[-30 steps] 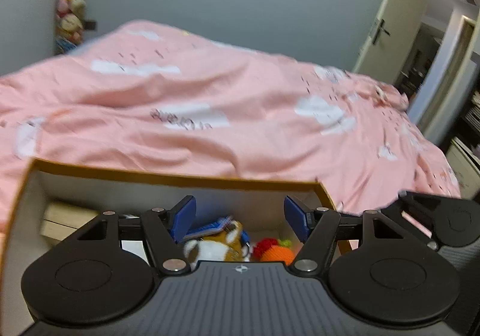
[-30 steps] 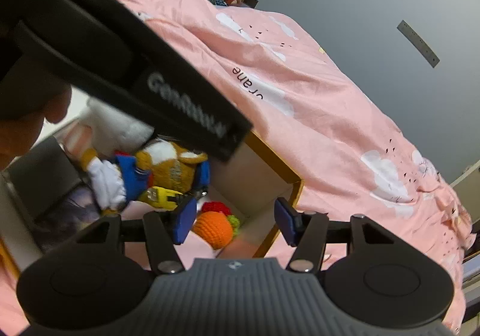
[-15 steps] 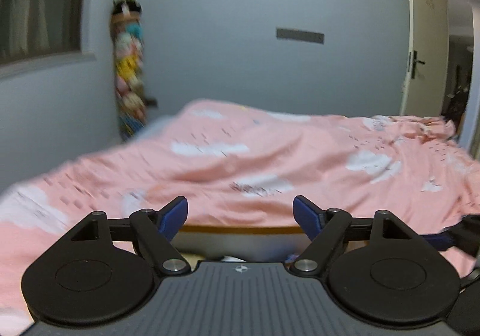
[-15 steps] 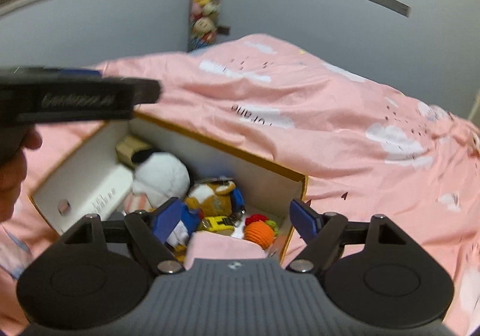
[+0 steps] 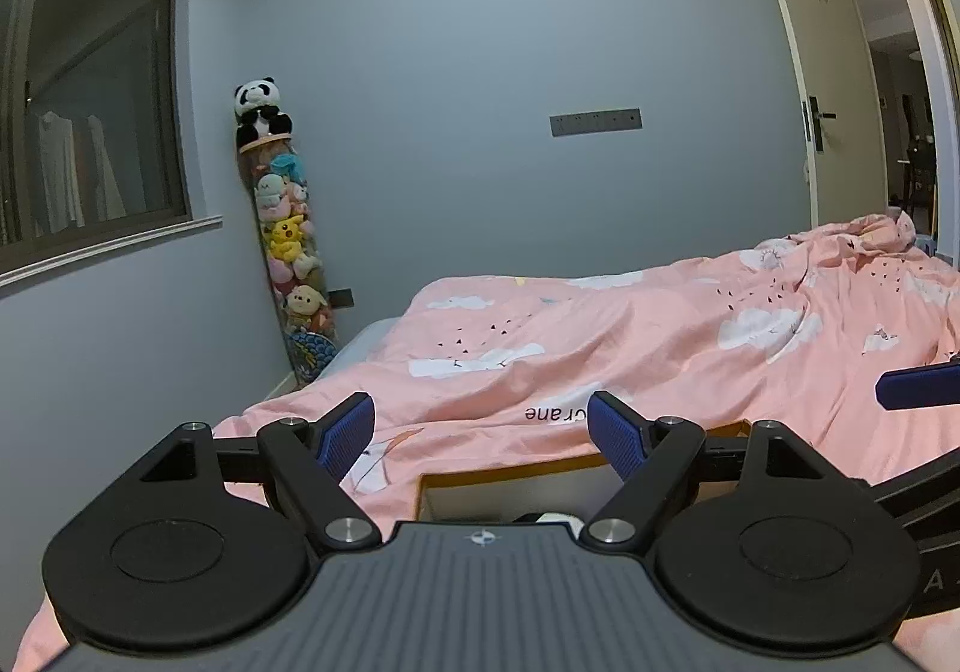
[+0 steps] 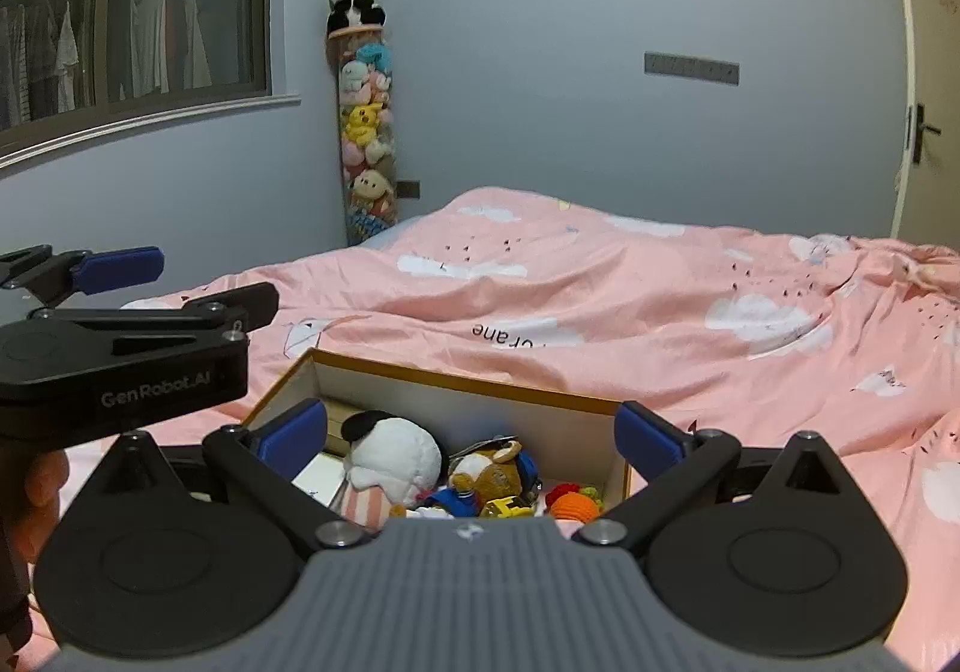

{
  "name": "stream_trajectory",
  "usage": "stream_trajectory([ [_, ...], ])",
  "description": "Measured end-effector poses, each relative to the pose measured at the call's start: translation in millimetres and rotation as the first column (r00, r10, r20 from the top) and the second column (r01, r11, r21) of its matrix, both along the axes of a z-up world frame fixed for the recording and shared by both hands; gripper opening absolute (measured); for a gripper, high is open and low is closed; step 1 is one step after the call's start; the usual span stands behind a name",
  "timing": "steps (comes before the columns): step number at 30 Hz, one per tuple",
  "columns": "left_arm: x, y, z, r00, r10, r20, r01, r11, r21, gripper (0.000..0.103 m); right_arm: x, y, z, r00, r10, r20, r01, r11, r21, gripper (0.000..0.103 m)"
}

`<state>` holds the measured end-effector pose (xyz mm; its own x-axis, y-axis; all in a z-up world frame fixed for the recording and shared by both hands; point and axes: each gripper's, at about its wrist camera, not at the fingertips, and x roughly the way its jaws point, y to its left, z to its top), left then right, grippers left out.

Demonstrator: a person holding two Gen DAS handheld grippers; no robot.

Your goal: Organize objects

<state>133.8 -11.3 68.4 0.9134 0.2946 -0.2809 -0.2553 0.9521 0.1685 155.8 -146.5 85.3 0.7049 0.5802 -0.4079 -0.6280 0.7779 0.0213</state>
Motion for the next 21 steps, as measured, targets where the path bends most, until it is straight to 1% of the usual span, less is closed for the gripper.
stream_trajectory([
  [3,-12.3,4.6,-2.9,1.000,-0.006,0.011,0.006,1.000,-0.020,0.093,-18.3,0.9,-2.8,0.999,-0.017,0.042,0.017,1.000,0.005,0.102],
  [7,-26.2,14.3,-10.3,1.000,-0.016,-0.007,0.015,0.997,-0.072,0.094,-33.9,-0.1,-9.8,0.994,-0.069,0.083,0.069,0.998,0.003,0.102],
  [9,-30.4,17.2,-17.4,1.000,-0.011,-0.028,0.008,0.996,-0.089,0.094,-37.4,-1.6,-13.5,0.993,-0.094,0.072,0.094,0.996,0.010,0.102],
  [13,-40.5,20.3,-33.3,0.996,0.000,-0.084,-0.008,0.996,-0.094,0.094,-43.4,-7.9,-19.3,0.991,-0.132,0.035,0.131,0.990,0.049,0.102],
  [16,-45.7,23.2,-42.5,0.993,0.009,-0.116,-0.023,0.993,-0.117,0.094,-47.5,-10.3,-23.0,0.989,-0.143,0.030,0.141,0.988,0.064,0.102],
  [18,-47.7,26.0,-47.3,0.991,0.009,-0.133,-0.027,0.990,-0.138,0.094,-52.3,-9.3,-26.5,0.989,-0.143,0.045,0.141,0.988,0.058,0.102],
  [21,-48.5,30.9,-53.6,0.988,0.016,-0.155,-0.042,0.985,-0.167,0.094,-55.9,-2.6,-33.0,0.990,-0.125,0.064,0.124,0.992,0.013,0.102],
])
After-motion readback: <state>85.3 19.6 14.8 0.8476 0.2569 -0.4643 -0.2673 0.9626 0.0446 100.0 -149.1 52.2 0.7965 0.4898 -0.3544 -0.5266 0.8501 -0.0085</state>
